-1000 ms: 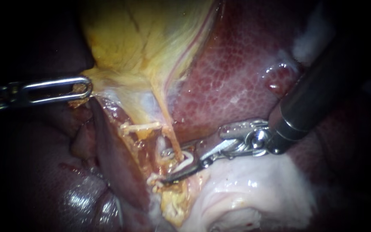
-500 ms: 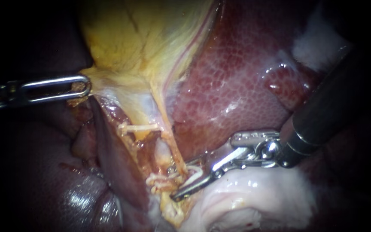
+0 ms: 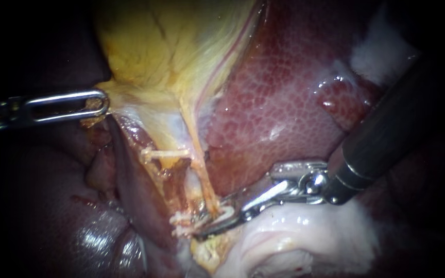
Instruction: Clipping first clip right tube
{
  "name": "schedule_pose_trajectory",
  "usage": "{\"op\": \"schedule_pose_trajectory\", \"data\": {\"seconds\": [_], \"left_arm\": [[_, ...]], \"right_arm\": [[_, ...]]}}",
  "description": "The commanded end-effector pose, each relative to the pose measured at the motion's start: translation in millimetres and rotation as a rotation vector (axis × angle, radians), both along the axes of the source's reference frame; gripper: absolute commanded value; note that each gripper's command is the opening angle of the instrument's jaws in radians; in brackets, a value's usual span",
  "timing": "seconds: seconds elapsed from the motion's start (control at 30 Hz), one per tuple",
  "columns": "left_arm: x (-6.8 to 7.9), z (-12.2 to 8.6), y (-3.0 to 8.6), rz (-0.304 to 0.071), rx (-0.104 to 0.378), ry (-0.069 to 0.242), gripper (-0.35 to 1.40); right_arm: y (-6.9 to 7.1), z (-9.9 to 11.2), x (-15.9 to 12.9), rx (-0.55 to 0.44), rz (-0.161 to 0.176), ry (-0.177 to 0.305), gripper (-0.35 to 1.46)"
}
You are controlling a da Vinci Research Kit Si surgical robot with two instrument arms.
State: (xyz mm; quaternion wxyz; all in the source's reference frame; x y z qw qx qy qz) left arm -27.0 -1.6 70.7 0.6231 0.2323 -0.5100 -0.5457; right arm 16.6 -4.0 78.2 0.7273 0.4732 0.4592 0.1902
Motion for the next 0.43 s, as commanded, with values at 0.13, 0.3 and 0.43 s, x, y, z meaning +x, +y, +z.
{"op": "schedule_pose_trajectory", "data": {"seconds": [0.13,0.3,0.43], "left_arm": [[0.0,0.0,0.0,-0.001,0.0,0.001,-0.35],[0.0,0.0,0.0,-0.001,0.0,0.001,-0.35],[0.0,0.0,0.0,-0.001,0.0,0.001,-0.35]], "right_arm": [[-0.4,0.3,0.0,0.002,-0.001,-0.002,-0.35],[-0.4,0.5,0.1,0.002,-0.001,-0.002,-0.35],[-0.4,0.6,0.0,0.0,-0.003,-0.004,-0.27]]}}
